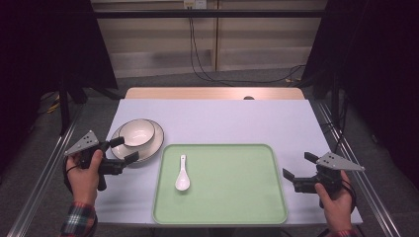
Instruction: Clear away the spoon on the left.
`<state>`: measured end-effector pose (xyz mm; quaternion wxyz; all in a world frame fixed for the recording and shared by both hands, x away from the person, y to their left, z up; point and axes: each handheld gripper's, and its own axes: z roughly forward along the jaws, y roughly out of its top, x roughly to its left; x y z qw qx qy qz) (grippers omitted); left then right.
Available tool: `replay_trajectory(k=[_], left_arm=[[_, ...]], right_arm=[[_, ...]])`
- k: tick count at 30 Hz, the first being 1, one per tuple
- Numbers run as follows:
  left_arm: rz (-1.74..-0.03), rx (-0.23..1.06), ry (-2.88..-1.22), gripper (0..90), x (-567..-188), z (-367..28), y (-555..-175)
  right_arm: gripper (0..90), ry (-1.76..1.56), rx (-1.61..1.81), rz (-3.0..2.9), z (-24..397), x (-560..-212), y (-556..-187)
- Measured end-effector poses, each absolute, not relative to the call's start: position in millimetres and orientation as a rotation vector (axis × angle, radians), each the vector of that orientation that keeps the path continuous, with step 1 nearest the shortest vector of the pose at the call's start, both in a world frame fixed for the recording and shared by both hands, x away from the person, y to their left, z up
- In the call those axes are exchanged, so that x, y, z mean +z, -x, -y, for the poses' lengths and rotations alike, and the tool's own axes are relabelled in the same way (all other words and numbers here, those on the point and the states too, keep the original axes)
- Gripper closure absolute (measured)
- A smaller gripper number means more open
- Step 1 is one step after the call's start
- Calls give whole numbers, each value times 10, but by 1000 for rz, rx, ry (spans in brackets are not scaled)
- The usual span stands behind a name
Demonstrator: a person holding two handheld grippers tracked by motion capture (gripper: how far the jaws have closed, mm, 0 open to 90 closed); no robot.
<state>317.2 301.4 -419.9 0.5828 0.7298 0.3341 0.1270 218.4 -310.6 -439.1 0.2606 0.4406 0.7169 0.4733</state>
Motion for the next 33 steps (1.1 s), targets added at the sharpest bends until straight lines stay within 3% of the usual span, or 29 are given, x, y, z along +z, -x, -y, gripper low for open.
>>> replay_trajectory(k=[33], left_arm=[[-772, 291, -1730, 65, -4329, -3142, -3175]], right_arm=[[5, -1224, 1232, -1941, 3174, -4470, -2207]])
